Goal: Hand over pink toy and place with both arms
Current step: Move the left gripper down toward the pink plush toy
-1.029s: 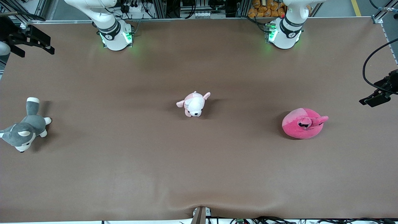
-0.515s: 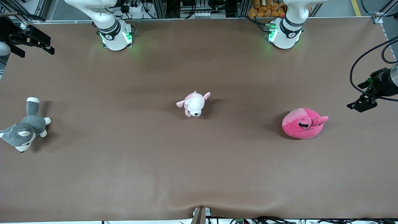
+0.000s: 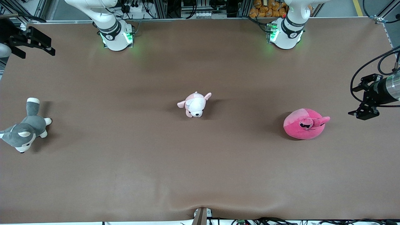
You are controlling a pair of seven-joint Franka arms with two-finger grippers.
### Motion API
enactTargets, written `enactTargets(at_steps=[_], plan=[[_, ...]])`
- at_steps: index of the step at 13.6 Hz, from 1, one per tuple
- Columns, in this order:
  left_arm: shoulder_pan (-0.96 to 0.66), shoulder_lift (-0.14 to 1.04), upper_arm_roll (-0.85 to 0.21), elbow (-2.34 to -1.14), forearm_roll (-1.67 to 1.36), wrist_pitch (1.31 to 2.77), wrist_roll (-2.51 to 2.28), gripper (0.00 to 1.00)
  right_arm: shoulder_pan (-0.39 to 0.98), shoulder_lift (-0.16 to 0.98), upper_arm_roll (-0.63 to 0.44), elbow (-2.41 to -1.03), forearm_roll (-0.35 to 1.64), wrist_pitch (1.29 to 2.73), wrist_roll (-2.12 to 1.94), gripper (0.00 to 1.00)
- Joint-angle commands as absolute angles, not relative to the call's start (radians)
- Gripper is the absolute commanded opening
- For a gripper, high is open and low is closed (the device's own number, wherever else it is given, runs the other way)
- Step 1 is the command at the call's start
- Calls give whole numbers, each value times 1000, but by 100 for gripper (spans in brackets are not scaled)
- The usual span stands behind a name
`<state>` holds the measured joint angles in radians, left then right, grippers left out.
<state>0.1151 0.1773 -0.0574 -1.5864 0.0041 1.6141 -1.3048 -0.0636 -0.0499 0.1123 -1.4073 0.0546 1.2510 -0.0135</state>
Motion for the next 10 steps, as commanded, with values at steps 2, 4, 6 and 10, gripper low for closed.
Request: enactTargets(at_steps=[2, 4, 6, 10], plan=[[132, 181, -58, -1588, -11, 1620, -1428, 100, -86, -43, 126, -1390, 69, 1247, -8, 100], [130, 193, -58, -1595, -2, 1620, -1466, 100, -84, -43, 124, -1390, 69, 1247, -8, 100], [132, 210, -55, -1598, 2, 1621, -1468, 100, -86, -43, 124, -1390, 69, 1247, -8, 100], [124, 235, -57, -1598, 50, 1624, -1494, 100, -84, -43, 126, -1390, 69, 1247, -8, 100]])
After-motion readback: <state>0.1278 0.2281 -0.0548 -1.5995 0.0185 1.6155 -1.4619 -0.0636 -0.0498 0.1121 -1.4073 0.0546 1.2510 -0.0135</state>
